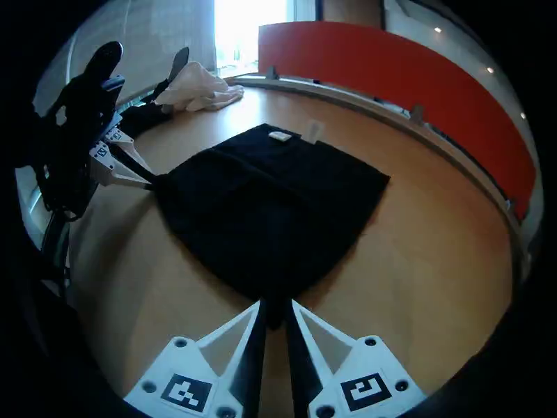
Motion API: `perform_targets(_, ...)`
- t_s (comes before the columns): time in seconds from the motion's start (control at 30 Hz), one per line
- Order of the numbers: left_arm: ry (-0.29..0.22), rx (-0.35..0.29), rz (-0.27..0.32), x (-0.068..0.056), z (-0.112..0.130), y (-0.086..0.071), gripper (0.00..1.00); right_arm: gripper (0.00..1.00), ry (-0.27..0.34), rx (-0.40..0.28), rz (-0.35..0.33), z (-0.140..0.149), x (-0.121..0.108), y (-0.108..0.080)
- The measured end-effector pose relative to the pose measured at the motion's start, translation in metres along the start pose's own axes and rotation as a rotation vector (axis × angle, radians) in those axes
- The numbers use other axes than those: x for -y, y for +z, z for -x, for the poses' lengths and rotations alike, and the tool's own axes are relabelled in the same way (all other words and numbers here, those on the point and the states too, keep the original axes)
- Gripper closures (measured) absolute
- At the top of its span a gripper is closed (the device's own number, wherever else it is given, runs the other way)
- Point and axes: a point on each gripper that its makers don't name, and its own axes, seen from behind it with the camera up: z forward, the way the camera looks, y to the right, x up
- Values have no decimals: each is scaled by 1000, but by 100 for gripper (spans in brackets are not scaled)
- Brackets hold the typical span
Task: Fold towel
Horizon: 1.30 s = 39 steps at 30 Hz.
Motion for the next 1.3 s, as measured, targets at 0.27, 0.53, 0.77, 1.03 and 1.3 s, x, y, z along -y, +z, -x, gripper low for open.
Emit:
perform_targets(0.27,-31,-38,1,-7,-17,-22,86,83,22,-32,15,-18,-4,-22)
perform_targets(0.53,-49,-68,-2,-12,-32,-49,86,83,9,-59,20,-36,-4,-49)
perform_targets(0.77,-71,-84,-4,-17,-42,-73,86,83,-14,-74,17,-51,1,-73)
perform_targets(1.03,-80,-93,-5,-23,-52,-100,86,83,-45,-81,12,-65,8,-98)
perform_targets(1.3,-85,-97,-6,-26,-60,-120,86,83,-61,-87,7,-75,16,-119)
